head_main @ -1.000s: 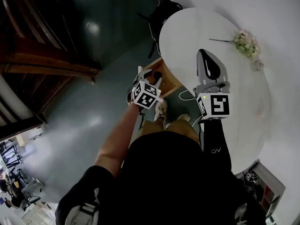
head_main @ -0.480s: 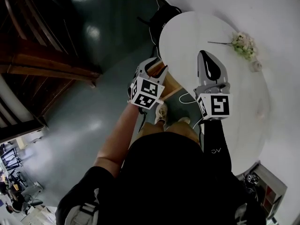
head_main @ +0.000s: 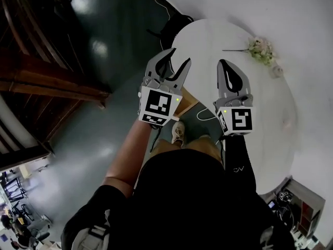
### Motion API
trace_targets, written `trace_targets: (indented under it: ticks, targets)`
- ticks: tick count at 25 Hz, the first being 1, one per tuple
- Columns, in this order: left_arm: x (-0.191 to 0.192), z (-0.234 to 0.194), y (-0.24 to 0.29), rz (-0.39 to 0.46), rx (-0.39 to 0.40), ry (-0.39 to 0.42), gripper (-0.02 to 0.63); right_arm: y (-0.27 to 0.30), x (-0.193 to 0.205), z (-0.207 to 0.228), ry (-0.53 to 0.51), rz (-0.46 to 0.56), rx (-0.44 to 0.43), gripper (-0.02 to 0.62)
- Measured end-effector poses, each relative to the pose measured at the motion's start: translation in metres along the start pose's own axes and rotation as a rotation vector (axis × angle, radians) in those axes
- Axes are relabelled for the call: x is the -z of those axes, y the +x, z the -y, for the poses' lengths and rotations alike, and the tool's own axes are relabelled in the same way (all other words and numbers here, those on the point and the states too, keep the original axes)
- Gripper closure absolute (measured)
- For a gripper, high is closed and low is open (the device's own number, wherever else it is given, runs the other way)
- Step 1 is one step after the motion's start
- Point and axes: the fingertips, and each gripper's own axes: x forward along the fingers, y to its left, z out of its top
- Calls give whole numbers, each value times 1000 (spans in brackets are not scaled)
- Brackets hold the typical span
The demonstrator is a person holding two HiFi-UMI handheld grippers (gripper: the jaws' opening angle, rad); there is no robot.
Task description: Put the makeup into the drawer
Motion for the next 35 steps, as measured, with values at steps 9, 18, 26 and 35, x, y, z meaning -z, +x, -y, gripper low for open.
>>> trace_targets:
  ticks: [9,18,26,35]
  targets:
    - [-32,79,48,55,175,-6,426,-67,14,65,16,-46,180,592]
    - [-73,232,94,96,412,33,426,-197,20,169,18,-67,438,592]
    - [-103,372,120,126,625,63,426,-323,35,238,21,-135,652,592]
    - [-111,493,134,133,810,84,426,-421,30,285,21,-87,836,592]
